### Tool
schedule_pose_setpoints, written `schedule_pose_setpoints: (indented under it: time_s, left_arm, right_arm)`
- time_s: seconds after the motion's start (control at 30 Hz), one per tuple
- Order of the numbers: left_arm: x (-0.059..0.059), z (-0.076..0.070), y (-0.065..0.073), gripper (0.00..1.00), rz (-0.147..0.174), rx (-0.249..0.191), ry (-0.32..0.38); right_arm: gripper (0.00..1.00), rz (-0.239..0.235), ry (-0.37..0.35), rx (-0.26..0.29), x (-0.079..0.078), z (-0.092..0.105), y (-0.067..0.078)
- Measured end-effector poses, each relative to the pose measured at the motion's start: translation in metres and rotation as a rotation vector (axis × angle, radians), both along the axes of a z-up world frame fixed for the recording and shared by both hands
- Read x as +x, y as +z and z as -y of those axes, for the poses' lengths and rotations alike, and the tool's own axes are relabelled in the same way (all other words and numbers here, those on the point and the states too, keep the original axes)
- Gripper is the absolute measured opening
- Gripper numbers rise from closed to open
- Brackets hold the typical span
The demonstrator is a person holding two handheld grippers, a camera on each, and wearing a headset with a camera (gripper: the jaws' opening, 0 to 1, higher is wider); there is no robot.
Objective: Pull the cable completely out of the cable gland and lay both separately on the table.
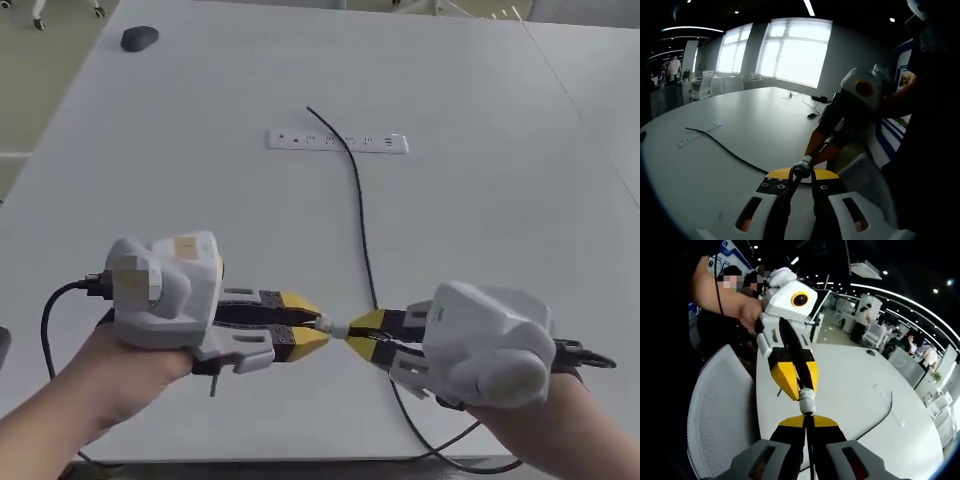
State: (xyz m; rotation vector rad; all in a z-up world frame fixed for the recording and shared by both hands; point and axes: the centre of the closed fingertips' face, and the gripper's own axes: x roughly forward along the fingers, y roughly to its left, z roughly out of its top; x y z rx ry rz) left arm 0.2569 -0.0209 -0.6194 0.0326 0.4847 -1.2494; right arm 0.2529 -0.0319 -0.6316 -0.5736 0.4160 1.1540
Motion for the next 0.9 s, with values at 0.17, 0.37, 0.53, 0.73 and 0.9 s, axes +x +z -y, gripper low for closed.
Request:
schedule_pose_setpoints:
  time_s: [0.17, 0.37, 0.53, 0.73, 0.9]
  left_arm:
    - [-0.0002, 0.0009, 0.0004, 0.15, -0.004, -0.007, -0.003]
    - [-0.0018, 0.0018, 0.0007, 0.16, -0.009, -0.026, -0.019]
    - [-0.002, 0.0006, 0.0009, 0.16, -0.002, -0.039, -0.029]
    - [-0.0037, 0.0005, 0.0059, 0.15, -0.006, -0.064, -0.042]
    - [-0.005, -0.0002, 0.0063, 0.15, -0.027, -0.059, -0.051]
  right_arm:
    - [0.0, -0.005, 0.018, 0.014, -0.0007, 0.0004, 0.0005]
    - [0.0, -0.01, 0.058, 0.025, -0.0034, -0.0005, 0.0015]
    - [0.0, -0.01, 0.073, 0.028, -0.0033, -0.0018, 0.0019]
    - [0.0, -0.032, 0.076, 0.04, -0.0033, -0.002, 0.0011]
    - [0.0, -0.006, 0.119, 0.025, -0.0066, -0.0045, 0.0014]
